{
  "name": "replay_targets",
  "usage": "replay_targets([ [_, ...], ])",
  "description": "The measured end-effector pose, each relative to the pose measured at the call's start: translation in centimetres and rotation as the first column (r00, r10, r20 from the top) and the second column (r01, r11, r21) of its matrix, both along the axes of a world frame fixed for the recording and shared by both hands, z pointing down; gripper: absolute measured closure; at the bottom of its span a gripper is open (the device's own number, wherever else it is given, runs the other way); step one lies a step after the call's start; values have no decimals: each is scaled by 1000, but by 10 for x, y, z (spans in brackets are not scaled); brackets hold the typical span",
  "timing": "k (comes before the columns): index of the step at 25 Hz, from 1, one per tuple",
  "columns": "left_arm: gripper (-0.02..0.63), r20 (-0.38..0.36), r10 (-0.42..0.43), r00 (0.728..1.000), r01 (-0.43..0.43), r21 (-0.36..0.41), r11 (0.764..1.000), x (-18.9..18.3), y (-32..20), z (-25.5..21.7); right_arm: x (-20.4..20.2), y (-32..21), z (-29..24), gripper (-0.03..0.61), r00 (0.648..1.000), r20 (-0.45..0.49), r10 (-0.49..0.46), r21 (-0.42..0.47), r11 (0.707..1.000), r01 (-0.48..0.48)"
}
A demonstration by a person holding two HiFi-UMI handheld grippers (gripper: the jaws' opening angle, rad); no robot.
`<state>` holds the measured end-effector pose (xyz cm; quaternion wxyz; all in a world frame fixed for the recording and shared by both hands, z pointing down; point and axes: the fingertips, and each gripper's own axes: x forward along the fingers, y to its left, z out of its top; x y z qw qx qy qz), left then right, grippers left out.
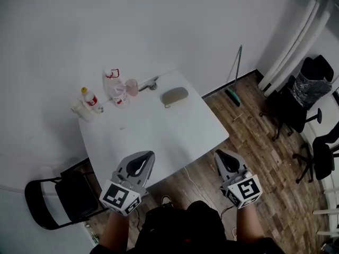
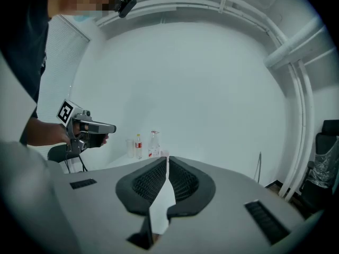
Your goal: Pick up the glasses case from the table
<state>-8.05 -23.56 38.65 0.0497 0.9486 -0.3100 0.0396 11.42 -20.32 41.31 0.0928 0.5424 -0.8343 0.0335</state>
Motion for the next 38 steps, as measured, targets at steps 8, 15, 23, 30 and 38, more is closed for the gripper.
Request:
replay_targets([
  [8, 592, -1, -134, 991, 134, -27, 991, -1, -54, 18, 17, -113, 29, 554, 984, -107, -142, -80, 988, 134],
  [15, 592, -29, -274, 961, 271, -89, 958, 11, -96, 36, 10, -228, 84, 383, 769, -403, -496, -258, 868, 424],
  [23, 592, 12, -362, 932, 360, -143, 922, 1, -123, 68, -22, -342, 182, 268, 362, -575, -734, -532, 671, 517],
  [30, 592, 30, -416, 909, 412, -225, 883, -7, -135, 97, -39, -409, 277, 238, 132, -579, -805, -693, 571, 440],
  [38, 592, 75, -453, 888, 456, -262, 850, -25, -138, 136, -51, -437, 327, 209, -19, -473, -881, -822, 433, 369],
])
